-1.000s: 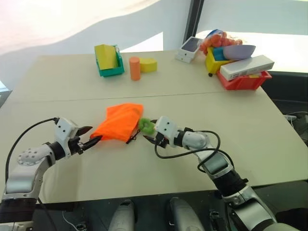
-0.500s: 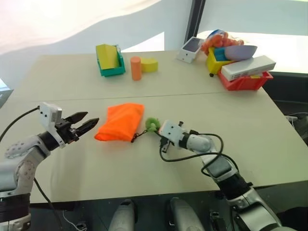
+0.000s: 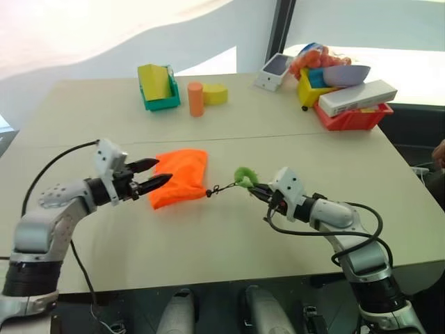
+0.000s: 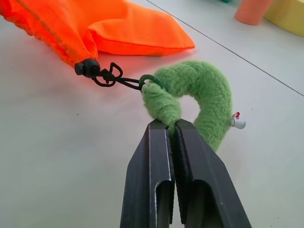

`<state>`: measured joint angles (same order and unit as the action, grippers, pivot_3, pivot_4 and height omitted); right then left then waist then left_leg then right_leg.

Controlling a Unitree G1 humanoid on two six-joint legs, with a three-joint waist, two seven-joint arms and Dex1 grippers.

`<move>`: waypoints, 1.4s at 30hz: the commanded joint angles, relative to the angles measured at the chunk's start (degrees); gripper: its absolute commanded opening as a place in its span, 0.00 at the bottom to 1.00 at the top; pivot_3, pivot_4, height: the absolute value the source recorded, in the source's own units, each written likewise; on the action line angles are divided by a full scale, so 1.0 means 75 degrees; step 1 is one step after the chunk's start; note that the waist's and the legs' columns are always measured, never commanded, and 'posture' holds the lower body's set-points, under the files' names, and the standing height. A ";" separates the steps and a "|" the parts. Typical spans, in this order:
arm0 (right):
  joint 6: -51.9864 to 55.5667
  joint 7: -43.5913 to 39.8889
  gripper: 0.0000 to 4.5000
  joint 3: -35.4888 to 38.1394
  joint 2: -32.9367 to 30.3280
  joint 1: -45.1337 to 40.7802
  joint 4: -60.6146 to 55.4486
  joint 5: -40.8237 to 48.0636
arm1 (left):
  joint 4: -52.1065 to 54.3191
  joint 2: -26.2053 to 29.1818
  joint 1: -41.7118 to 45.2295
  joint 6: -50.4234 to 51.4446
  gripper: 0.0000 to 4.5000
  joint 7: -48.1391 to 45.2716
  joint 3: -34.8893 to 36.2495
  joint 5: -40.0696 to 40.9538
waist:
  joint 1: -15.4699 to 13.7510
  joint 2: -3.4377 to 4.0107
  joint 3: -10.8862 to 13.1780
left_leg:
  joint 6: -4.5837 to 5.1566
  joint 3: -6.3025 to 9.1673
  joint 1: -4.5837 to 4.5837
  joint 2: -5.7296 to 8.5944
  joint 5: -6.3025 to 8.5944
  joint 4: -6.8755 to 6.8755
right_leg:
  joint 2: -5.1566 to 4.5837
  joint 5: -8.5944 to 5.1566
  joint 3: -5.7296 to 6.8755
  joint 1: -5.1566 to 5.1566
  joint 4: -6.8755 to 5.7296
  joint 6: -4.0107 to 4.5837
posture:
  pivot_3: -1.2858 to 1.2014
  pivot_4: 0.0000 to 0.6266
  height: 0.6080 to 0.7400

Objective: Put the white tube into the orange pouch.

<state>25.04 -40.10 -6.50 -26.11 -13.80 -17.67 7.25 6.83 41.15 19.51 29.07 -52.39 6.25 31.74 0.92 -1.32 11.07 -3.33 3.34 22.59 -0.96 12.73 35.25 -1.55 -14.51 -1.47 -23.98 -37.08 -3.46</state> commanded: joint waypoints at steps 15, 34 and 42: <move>-0.0154 0.0188 0.00 -0.0193 0.0117 -0.0286 -0.0458 0.0167 | -0.4338 -0.0809 0.3605 -0.2360 0.71 -0.3922 -0.3188 -0.2488 | 0.0008 0.0000 0.0000 | 0.0001 0.0003 0.0013 0.0001 0.0000 0.0002 | 0.0011 0.0000 0.0002 -0.0009 -0.0005 -0.0013 | 0.52 0.24 1.00; -0.0045 0.0315 0.00 -0.0271 0.0068 -0.0230 -0.0779 0.0197 | -0.5757 -0.1812 0.4227 -0.3416 0.71 -0.4260 -0.3407 -0.3767 | 0.0016 0.0000 0.0000 | 0.0006 0.0017 0.0084 0.0001 0.0002 0.0069 | 0.0011 0.0016 0.0011 -0.0050 -0.0023 -0.0041 | 0.52 0.24 1.00; -0.0067 0.0293 0.00 -0.0286 0.0049 -0.0291 -0.0698 0.0178 | -0.5642 -0.1800 0.4087 -0.3395 0.71 -0.4285 -0.3363 -0.3831 | 0.0016 0.0000 0.0000 | 0.0012 0.0018 0.0094 0.0001 0.0005 0.0100 | 0.0011 0.0017 0.0012 -0.0050 -0.0034 -0.0041 | 0.52 0.24 1.00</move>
<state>25.05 -38.06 -9.07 -25.49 -15.16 -20.88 8.08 -37.38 27.38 50.22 4.07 -84.04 -19.66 2.99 1.04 -1.32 11.07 -3.24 3.47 23.30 -0.95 12.77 36.01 -1.47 -14.38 -1.39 -24.35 -37.35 -3.76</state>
